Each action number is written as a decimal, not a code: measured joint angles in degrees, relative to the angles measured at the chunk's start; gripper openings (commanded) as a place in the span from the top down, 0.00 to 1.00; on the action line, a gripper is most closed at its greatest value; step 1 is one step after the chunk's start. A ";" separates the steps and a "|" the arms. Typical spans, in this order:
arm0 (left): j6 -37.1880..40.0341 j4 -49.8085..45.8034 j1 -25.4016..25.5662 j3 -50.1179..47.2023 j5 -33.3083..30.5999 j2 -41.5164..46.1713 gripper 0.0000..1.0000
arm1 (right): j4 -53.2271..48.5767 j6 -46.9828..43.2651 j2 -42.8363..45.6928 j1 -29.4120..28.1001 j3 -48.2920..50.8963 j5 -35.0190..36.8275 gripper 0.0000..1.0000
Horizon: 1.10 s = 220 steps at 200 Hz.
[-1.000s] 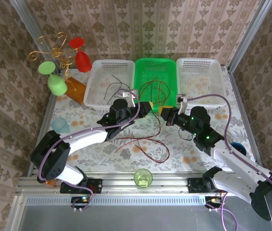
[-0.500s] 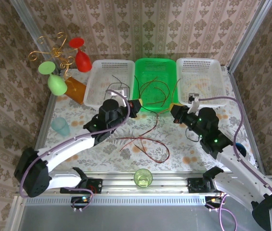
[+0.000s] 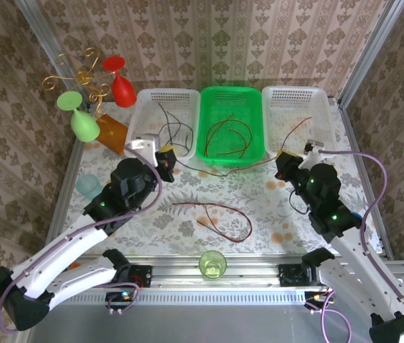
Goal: Untangle the cables
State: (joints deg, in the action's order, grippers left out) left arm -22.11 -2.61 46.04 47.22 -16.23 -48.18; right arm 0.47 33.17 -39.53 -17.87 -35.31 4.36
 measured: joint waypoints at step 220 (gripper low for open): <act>5.38 -12.04 -2.64 -0.02 -11.47 8.74 1.00 | -1.88 -9.22 -14.34 4.52 -34.77 -9.90 1.00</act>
State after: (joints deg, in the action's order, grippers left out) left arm -16.73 -14.66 43.40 47.20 -27.70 -39.44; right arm -1.41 23.94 -53.87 -13.34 -70.08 -5.54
